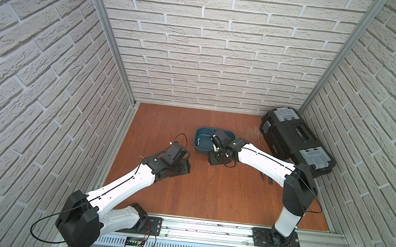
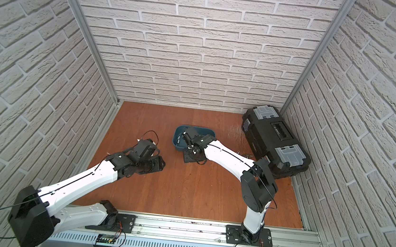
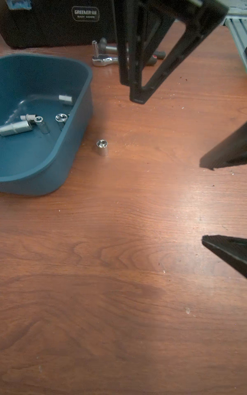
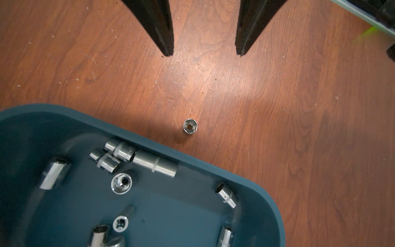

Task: Put the socket on the desktop into the storage box
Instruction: Pick up the socket head from the center of the board.

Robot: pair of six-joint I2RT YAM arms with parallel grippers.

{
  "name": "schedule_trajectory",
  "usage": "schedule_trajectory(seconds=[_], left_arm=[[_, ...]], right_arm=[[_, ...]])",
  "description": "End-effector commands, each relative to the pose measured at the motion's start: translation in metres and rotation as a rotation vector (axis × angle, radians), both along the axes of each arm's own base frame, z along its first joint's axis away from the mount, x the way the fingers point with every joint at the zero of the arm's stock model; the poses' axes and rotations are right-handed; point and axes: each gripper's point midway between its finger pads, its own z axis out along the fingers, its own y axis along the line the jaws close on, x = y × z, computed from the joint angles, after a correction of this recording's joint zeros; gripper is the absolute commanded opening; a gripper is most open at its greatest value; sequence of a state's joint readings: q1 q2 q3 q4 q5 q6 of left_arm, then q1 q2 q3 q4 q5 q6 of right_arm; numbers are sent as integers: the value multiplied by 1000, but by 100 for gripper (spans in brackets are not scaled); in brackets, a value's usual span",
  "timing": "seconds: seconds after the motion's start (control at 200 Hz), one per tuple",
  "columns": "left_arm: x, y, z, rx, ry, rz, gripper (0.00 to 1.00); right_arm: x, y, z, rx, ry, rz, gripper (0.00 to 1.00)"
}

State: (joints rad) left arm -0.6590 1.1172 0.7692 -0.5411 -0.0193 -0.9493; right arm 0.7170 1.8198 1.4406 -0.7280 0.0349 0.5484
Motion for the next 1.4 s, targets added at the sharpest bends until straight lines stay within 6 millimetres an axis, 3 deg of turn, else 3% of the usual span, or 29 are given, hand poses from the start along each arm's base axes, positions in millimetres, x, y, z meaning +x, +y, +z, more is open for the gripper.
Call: schedule_trajectory(seconds=[0.0,0.42,0.725,0.755,1.395], left_arm=[[3,0,5,-28,-42,35,56],[-1,2,2,-21,-41,42,56],[0,-3,2,-21,-45,34,56],[1,-3,2,-21,-46,34,56],[-1,-2,-2,-8,-36,34,56]], right_arm=[[13,9,1,2,-46,-49,53],[24,15,-30,-42,-31,-95,49],[33,12,-34,-57,-68,-130,46],[33,11,-47,-79,-50,-132,45],[45,12,-65,-108,-74,-184,40]])
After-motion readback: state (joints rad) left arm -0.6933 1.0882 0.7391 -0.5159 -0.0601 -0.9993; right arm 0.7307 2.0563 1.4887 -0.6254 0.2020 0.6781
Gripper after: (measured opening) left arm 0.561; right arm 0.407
